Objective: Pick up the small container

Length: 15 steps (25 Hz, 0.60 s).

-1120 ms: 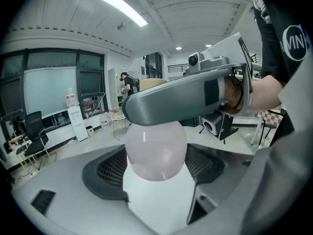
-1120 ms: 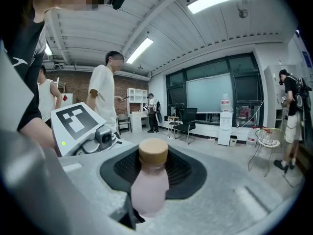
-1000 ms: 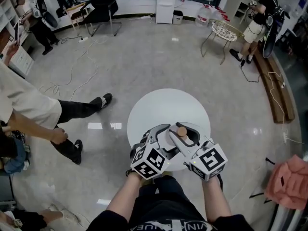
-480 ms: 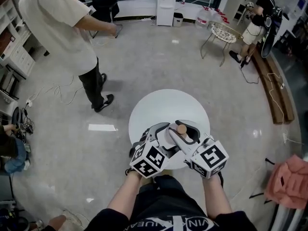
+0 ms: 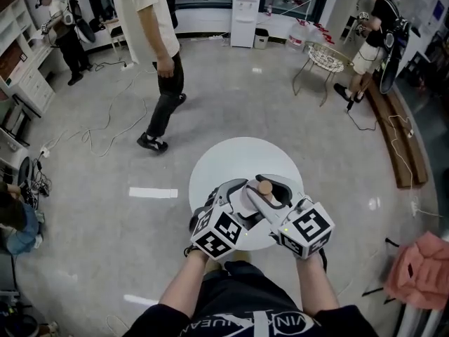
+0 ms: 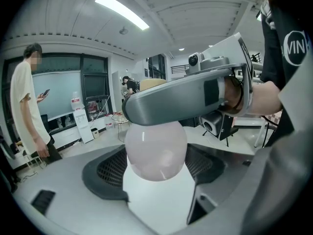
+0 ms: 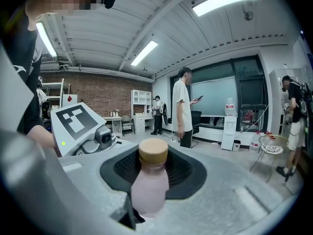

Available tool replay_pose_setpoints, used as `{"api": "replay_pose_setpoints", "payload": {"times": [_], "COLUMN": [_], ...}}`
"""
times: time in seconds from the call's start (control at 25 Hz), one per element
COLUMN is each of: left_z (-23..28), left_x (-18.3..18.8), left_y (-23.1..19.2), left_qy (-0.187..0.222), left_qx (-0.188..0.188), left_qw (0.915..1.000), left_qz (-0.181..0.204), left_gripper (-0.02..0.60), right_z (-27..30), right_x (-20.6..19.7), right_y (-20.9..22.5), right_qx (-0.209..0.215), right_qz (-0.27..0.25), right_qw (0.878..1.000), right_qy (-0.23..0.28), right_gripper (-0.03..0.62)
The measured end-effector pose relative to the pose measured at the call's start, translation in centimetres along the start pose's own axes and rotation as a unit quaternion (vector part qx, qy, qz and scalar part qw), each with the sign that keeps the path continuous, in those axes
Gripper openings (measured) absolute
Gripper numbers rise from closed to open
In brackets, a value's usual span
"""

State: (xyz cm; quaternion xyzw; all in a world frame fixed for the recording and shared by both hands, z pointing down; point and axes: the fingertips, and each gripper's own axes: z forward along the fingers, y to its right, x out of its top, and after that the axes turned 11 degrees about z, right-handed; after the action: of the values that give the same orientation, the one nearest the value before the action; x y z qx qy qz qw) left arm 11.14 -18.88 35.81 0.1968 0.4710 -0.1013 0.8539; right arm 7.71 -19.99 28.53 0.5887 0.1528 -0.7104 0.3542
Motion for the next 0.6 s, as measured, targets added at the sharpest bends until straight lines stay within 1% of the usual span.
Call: {"api": "replay_pose_setpoints", "payload": {"times": [0.28, 0.6], "left_z": [-0.7, -1.4], "left_x": [0.8, 1.0], "left_y": [-0.2, -0.2], "left_qy": [0.005, 0.002], "left_qx": [0.007, 0.008], "left_qw": [1.0, 1.0], "left_qz": [0.0, 0.0], "left_gripper": [0.347, 0.347], "right_z": [-0.3, -0.3], "right_x": [0.9, 1.3], "right_y": [-0.4, -1.1], "right_qx": [0.005, 0.008], "right_qz": [0.001, -0.001], "right_qw": [1.0, 1.0], "right_qy": [0.002, 0.001], "right_gripper": [0.126, 0.126]}}
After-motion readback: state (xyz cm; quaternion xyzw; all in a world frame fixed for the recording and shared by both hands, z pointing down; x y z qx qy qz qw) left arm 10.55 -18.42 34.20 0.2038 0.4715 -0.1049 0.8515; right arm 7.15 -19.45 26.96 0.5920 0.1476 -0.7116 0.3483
